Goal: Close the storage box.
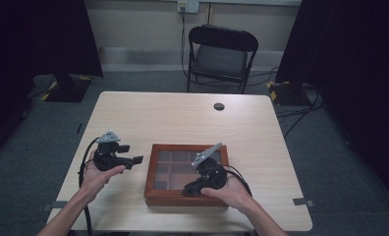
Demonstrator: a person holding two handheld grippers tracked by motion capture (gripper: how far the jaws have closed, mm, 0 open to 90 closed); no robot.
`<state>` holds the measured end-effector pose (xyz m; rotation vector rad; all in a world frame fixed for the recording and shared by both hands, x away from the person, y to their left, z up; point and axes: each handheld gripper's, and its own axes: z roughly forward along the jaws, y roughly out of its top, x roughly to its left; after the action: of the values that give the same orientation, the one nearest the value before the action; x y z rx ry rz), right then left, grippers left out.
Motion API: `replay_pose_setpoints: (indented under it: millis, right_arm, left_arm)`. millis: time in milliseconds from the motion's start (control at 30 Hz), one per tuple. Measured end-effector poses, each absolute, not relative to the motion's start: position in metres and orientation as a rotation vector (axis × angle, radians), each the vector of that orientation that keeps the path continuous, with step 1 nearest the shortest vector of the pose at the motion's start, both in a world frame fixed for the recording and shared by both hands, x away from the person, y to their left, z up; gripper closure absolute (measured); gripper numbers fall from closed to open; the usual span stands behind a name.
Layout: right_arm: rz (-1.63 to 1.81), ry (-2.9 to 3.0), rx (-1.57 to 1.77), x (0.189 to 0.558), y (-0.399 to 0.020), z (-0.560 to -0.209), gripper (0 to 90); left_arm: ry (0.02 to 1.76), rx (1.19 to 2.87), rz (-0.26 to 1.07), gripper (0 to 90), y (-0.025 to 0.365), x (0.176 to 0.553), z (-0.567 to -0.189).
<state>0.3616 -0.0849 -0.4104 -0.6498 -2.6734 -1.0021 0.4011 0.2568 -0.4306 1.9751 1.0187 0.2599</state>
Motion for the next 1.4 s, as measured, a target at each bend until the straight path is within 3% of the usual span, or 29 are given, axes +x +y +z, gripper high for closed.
replay_pose_setpoints:
  millis: [633,833,1167,1400]
  right_arm:
    - [-1.009,-2.649,-0.673,0.361,-0.085,-0.426,79.7]
    - [-1.126,-2.606,-0.766,0.367,-0.093,-0.42,62.7]
    - [-1.341,-2.572,-1.165,0.381,-0.133,-0.402,24.7]
    - [-1.395,-2.533,-1.525,0.386,-0.185,-0.402,15.0]
  left_arm:
    - [1.006,2.013,0.24,20.3,0.25,0.401,-0.433]
    - [1.017,2.009,0.212,20.6,0.247,0.399,-0.432]
    - [1.065,2.012,0.207,20.7,0.252,0.403,-0.432]
    - [1.111,2.04,0.238,20.7,0.266,0.402,-0.435]
